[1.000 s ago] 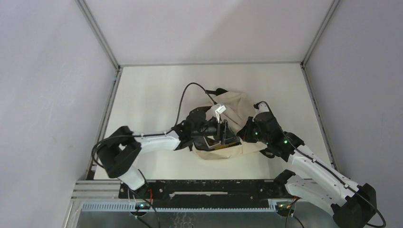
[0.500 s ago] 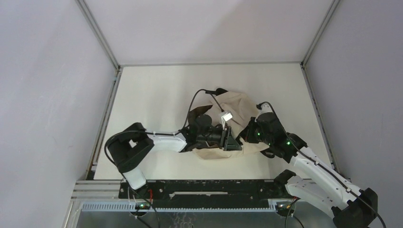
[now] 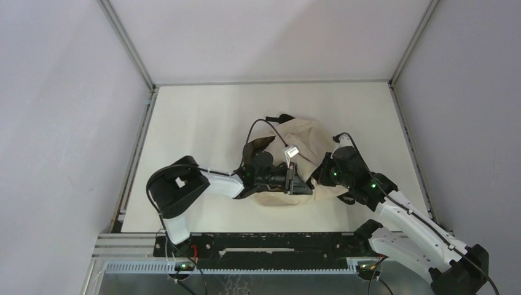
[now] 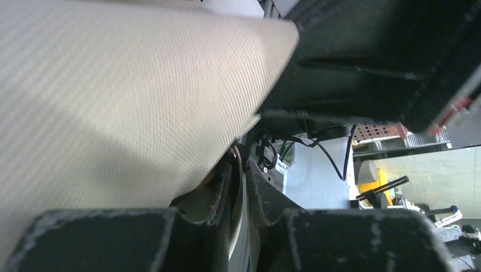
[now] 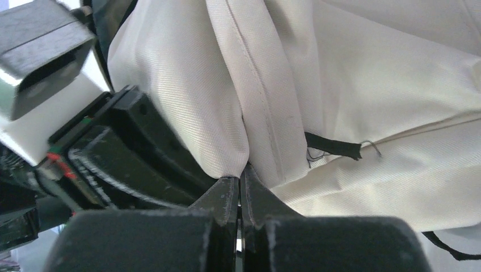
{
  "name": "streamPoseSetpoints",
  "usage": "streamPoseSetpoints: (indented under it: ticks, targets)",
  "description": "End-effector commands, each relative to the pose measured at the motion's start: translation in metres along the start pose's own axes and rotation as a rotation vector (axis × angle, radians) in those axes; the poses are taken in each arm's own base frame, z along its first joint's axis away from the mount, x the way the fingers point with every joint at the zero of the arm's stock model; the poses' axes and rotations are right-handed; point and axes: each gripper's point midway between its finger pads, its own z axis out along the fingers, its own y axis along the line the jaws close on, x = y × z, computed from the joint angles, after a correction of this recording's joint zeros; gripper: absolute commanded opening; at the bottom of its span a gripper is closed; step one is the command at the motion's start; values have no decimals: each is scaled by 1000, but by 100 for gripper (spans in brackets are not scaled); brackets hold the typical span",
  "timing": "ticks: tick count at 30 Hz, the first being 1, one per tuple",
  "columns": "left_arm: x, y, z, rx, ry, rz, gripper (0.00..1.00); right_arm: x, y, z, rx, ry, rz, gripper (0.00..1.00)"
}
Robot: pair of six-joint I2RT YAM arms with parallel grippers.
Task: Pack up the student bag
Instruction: Zip the student bag at the center of the board.
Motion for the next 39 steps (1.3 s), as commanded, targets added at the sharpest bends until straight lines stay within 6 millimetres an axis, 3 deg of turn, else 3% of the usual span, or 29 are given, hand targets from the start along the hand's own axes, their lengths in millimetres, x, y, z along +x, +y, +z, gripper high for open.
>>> streamPoseSetpoints:
  ticks: [1, 5, 8, 12, 16, 25, 35, 39]
  targets:
    - [-13, -52, -24, 179, -77, 27, 18, -15, -15, -9, 96, -60, 21, 2]
    - [-17, -69, -25, 328, -116, -21, 13, -7, -14, -8, 80, -40, 19, 41]
    - [-17, -64, -15, 382, -101, -119, 9, -8, -19, -17, 99, -66, 47, 51]
    - [-18, -59, -13, 365, -122, -118, 2, -2, -46, -36, 210, -99, 113, 53]
    - [-27, -64, -22, 358, -164, -93, 1, 12, -57, -44, 235, -98, 190, 53]
    - [-32, -63, -28, 348, -181, -94, 0, 46, -49, -25, 166, 16, 294, 52]
    - [-26, -51, -32, 300, -153, -115, 0, 40, -37, -14, 122, 19, 269, 51]
    - [-19, -40, -42, 247, -142, -124, 0, 36, -44, -8, 164, -2, 262, 52]
